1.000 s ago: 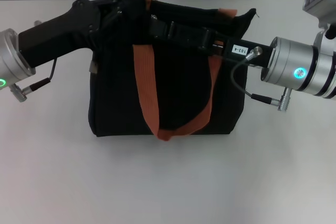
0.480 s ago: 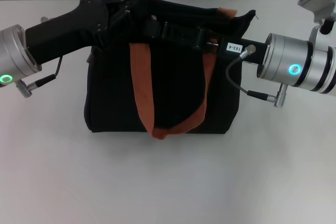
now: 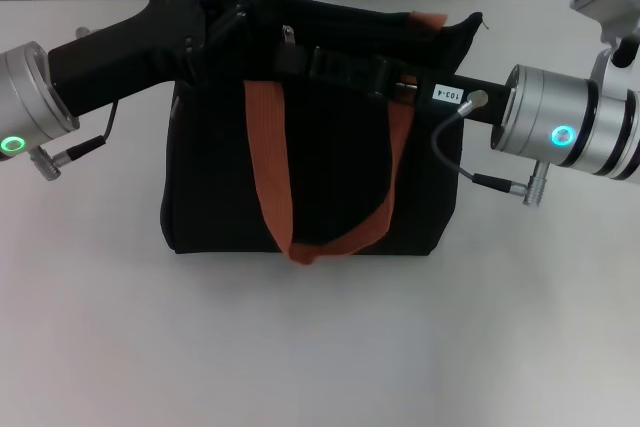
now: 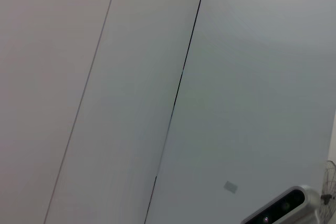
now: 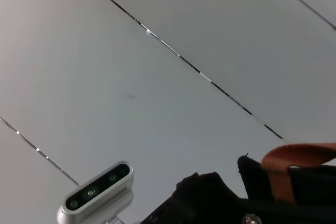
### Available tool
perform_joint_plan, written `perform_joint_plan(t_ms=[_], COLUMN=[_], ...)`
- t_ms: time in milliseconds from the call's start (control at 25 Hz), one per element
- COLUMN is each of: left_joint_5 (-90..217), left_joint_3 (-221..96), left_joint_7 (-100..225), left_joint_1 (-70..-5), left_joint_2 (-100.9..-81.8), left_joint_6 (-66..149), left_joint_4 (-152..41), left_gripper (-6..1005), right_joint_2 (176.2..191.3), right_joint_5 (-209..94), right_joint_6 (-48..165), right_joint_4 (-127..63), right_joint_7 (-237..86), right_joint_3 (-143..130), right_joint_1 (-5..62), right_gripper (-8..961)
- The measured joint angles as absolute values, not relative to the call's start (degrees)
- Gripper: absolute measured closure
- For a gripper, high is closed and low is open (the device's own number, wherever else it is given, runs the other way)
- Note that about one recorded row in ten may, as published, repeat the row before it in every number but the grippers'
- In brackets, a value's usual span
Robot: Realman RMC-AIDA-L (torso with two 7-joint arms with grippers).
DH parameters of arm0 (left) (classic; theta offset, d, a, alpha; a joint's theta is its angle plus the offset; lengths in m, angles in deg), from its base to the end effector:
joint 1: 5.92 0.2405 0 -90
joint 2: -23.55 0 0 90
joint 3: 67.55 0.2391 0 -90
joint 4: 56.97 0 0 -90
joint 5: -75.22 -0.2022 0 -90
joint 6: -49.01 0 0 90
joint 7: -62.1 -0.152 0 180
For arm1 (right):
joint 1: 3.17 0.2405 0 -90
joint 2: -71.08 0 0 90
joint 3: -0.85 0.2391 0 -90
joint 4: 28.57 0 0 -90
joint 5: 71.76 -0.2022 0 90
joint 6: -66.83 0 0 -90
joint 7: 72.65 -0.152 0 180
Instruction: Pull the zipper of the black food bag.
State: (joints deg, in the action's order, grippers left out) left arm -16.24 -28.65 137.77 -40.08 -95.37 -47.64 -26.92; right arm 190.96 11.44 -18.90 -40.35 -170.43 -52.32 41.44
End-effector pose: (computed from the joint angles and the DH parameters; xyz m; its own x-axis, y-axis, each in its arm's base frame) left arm -0.1828 0.3336 0.0244 0.5324 0.1783 0.8275 0.4045 -0.9123 -0.0637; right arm 0.1469 0.3404 -0.0536 0.2984 -0.7110 -0.6368 -0.6339 -0.6464 0.4247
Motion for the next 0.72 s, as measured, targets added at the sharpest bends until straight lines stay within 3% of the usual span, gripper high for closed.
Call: perform_joint_plan(t_ms=[440,720], left_joint_5=[-16.2,-16.2], left_joint_3=[-29.0,-29.1], left_joint_7=[137.8,137.8], left_joint_1=[-40.1,-40.1], left_joint_2=[-95.37,-95.37], left_joint_6=[-47.6,-47.6], left_joint_4=[-26.8,-26.7], left_gripper=[950,949], right_joint_2=[190.96,190.96], right_joint_5=[11.2,11.2], right_joint_6=[-20.7,-20.8], right_joint_4=[-40.3,-40.3], right_joint_7=[-170.3,-170.3], right_joint_3=[-52.3,-52.3], right_joint_1=[41.4,41.6], right_gripper=[249,344])
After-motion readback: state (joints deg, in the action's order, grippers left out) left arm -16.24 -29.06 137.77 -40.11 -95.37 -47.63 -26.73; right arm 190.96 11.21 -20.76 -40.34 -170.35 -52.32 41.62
